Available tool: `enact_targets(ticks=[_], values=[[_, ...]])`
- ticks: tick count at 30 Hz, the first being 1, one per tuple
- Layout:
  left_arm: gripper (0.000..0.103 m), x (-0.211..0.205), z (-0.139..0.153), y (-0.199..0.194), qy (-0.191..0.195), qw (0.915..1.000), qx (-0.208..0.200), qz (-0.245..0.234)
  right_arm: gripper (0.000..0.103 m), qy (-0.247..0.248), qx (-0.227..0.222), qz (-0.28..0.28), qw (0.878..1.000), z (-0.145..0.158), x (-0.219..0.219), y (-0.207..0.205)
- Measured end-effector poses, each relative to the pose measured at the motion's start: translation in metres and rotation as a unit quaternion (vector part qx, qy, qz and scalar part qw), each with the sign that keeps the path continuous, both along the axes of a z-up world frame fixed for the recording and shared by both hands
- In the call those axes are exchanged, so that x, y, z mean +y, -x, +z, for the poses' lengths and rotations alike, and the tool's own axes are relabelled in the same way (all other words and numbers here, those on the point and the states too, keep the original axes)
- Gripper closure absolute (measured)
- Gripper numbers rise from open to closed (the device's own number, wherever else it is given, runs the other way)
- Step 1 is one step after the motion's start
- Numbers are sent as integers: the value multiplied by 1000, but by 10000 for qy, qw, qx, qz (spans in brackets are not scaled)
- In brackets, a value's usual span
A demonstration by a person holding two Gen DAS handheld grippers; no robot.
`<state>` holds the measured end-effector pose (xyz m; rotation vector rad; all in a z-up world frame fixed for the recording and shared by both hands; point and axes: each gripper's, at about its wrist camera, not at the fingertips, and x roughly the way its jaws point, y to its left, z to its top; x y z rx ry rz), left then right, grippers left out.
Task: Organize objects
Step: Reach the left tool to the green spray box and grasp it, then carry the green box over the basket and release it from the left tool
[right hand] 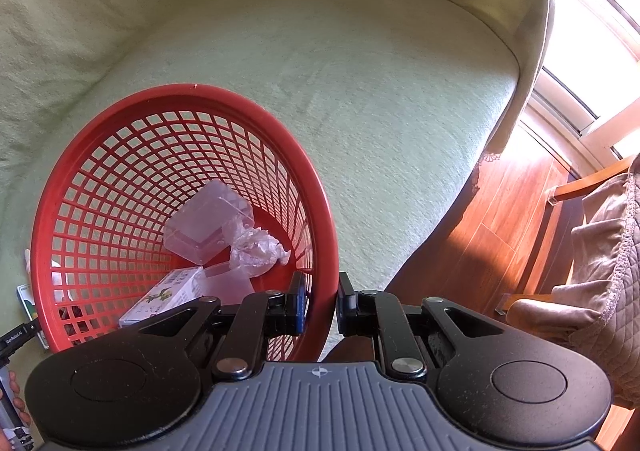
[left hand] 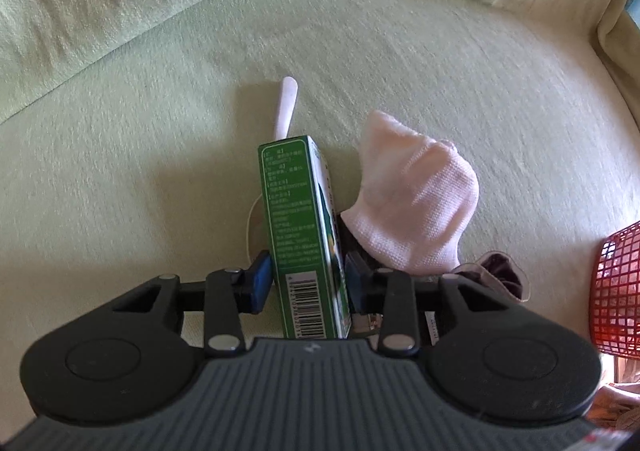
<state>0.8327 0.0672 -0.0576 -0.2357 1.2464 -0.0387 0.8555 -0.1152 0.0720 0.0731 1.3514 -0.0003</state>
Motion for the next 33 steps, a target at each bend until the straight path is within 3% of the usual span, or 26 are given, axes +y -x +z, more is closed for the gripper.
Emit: enact_targets(ticks=[6,14,17,23,33], values=[[77,-3,1,-3,-71,10000,3,7,92,2,-7,23,10000,0,0,0],[78,-3,39,17,-469,9988,-88,-71,92,-10,-28,66,10000,0,1,1],[78,-7,64,30,-599,9980,-109,-144,92,-10,-40,94,9999,0,1,2],[78,-29,127,54,-479,9979,-414,-151,92,-11,-73,148,9999,0,1,4],[78,-120,209,70,-45,9930,-860,-809,92,-122,-91,253,9996,0,-2,4]])
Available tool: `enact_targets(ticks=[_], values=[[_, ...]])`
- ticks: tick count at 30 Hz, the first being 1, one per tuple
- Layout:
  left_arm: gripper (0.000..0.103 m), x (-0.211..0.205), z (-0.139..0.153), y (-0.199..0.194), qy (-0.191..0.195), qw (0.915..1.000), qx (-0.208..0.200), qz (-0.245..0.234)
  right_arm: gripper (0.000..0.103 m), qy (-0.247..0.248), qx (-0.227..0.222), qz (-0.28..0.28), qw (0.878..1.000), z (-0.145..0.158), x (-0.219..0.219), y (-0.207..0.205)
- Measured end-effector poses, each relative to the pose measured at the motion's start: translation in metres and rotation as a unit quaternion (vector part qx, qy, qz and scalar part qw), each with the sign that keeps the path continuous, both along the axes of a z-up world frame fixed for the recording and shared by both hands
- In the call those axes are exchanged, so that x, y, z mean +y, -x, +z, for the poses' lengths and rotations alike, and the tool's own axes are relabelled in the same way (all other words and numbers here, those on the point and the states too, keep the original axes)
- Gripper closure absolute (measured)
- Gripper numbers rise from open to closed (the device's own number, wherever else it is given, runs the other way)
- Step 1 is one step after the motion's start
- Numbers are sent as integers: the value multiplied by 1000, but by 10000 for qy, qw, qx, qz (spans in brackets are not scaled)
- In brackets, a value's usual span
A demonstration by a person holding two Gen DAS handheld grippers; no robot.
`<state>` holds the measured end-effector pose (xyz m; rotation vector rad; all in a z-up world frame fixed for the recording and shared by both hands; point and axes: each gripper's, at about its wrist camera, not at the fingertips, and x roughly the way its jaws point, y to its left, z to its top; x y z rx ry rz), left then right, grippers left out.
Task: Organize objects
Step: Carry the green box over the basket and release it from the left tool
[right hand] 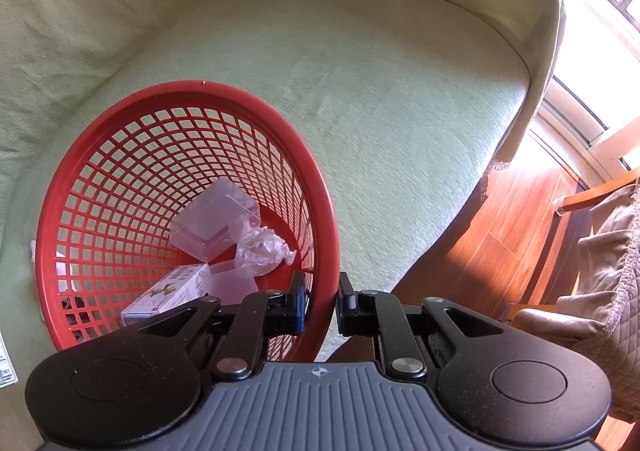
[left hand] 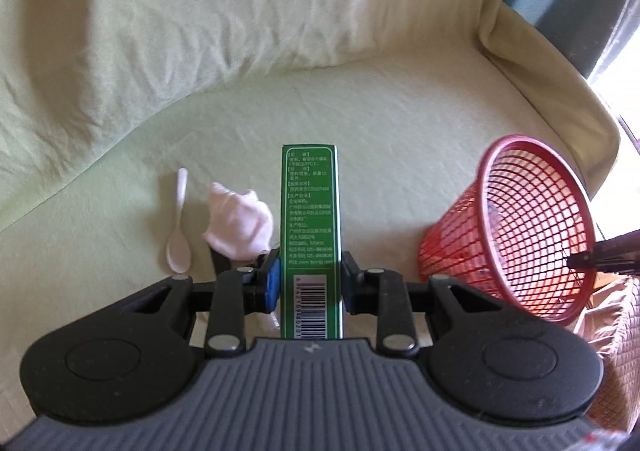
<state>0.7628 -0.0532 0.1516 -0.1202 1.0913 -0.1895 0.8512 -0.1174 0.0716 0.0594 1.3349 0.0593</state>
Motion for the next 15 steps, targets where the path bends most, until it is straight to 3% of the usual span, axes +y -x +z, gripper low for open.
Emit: enact_targets(ticks=[8,15], values=[[78,-80,31,-3,266,9977,-154,-597,92,-215,-30,65,9997,0,-7,3],[78,-134,37,-10,267,9943,-217,-1009,92,-325,-40,101,9994,-1,-10,3]])
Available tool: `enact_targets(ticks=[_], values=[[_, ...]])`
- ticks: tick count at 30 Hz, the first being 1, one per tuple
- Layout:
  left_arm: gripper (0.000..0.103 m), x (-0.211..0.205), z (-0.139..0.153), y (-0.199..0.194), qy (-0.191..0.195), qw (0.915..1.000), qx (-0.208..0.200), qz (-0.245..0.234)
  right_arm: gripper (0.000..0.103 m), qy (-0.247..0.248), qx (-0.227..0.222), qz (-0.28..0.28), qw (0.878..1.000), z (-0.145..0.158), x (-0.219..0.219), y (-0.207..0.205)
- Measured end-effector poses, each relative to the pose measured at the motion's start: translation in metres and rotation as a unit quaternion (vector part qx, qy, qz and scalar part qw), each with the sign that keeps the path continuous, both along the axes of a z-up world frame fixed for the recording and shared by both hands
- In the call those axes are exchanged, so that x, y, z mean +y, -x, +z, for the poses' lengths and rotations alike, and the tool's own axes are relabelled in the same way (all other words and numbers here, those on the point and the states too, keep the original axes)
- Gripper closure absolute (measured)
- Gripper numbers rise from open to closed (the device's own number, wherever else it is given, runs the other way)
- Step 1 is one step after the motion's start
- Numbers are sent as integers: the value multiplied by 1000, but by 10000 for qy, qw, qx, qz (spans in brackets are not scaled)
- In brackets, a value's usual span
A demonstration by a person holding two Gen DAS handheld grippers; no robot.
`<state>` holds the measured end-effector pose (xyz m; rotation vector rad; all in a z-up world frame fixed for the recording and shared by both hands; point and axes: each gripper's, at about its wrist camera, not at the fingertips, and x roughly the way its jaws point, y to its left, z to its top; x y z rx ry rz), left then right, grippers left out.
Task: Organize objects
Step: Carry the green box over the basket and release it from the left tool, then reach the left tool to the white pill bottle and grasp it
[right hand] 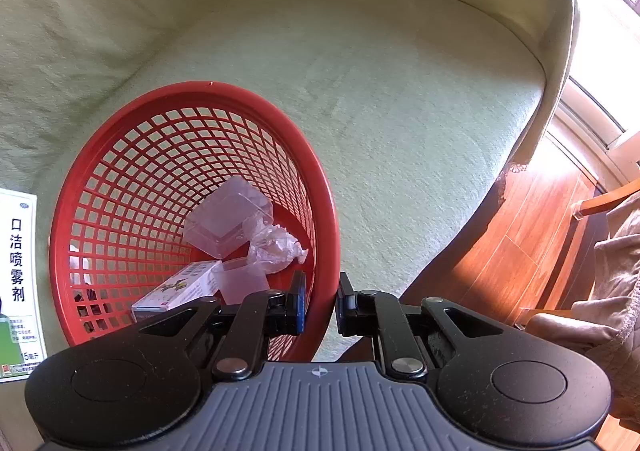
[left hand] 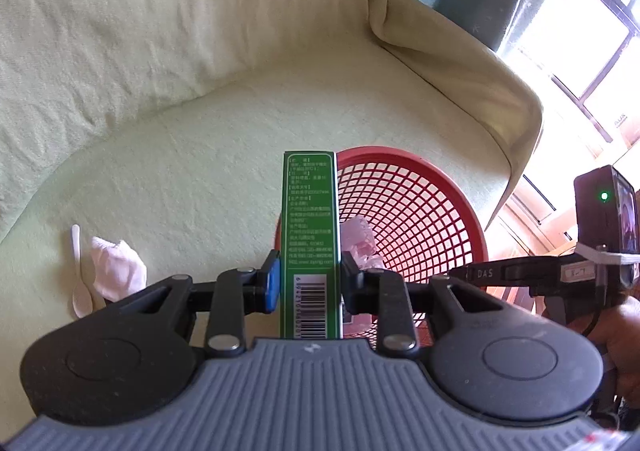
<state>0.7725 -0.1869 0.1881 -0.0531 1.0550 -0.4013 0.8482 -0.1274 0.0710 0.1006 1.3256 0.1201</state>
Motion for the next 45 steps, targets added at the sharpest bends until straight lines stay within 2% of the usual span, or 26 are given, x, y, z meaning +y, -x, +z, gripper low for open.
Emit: enact_targets(ticks=[12,21,24,26,31,37,45], values=[[78,-47,-15,-19,-374,9989,122,-247,92,-163,24,1,9999,1,-3,0],[78,-59,-32,-27,-375,9984,285,-316,92,-175,22,3,9998,1,-2,0],[50,-60,-36,-28,-367,9985,280,-282,92,-168,23,3,9999,1,-3,0],[50,-59,-36,-28,-372,9986,242,-291,92,-185,22,8,9998,1,-3,1],[49,-44,-30,-25,-153,9995,227,-168,92,-161,22,10,9999,-2,-5,2],[50,-15,-15,-19,-112,9999,29,34,92,-152,15,16,9999,-1,-3,3],[49,52,-9,-9,-477,9971,-225,551,92,-119,-2,19,9999,0,1,2]])
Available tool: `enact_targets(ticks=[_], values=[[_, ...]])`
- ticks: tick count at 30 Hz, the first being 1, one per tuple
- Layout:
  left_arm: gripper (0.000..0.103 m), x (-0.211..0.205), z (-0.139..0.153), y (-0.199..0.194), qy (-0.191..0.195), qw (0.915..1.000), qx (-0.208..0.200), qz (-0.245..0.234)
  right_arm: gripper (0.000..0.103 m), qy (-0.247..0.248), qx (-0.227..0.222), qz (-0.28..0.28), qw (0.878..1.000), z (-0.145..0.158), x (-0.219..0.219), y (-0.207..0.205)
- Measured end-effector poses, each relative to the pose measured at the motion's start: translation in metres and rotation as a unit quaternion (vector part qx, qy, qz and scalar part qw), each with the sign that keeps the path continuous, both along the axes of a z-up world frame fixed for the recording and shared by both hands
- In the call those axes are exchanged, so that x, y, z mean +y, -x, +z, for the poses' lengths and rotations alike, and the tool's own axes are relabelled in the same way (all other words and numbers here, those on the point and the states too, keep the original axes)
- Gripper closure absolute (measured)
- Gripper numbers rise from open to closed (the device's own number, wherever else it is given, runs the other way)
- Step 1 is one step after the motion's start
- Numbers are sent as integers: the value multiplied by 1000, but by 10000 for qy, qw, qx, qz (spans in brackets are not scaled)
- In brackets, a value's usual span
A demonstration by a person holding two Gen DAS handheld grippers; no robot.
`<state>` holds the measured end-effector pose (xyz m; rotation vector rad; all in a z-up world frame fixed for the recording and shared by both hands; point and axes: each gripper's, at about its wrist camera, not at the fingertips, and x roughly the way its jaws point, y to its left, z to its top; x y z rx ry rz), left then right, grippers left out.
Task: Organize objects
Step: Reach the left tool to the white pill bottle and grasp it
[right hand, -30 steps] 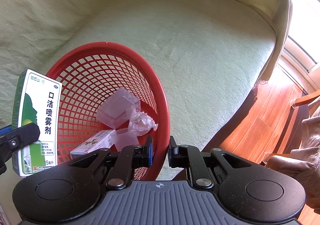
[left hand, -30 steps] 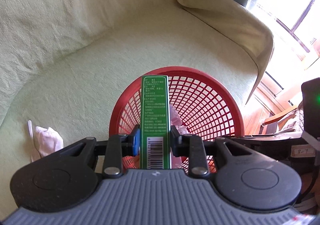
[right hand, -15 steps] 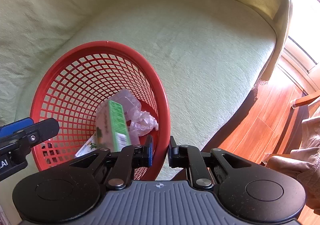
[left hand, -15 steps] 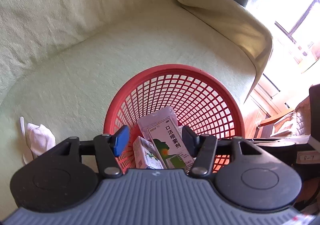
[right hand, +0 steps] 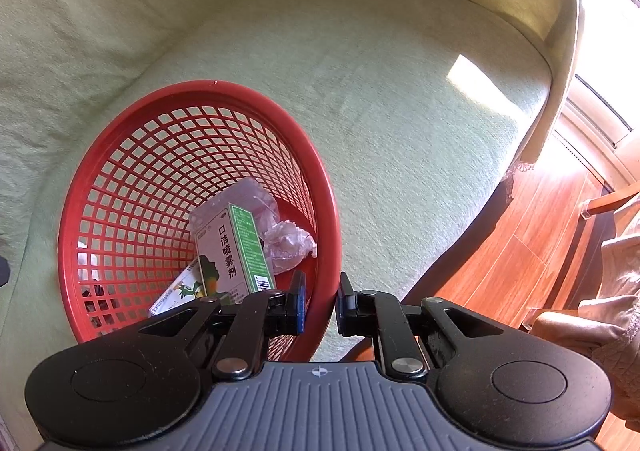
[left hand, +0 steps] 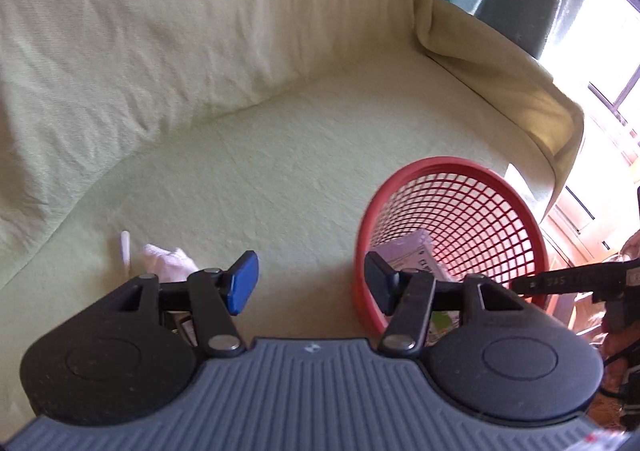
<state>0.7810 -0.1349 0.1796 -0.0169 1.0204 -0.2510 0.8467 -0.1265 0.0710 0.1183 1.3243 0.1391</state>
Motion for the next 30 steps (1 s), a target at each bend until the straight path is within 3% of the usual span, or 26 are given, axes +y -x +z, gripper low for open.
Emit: enact_targets(ticks=[6,10,13,25,30], values=[[47,65,-26,13,-325,9969,304,643,92,15,3,3,10000,0,-1,0],[39,104,-47,28,-471,9917,509,1082,92,40,0,28,10000,0,-1,1],[38,125,-63,39,-481,9888,637,1262,92,55,-8,54,10000,0,-1,2],[38,167,-108,74,-338,9845,989,1411,92,213,-12,32,9998,1,6,3],[38,174,-124,80,-423,9863,992,1249,92,263,0,-11,9997,-1,5,4]])
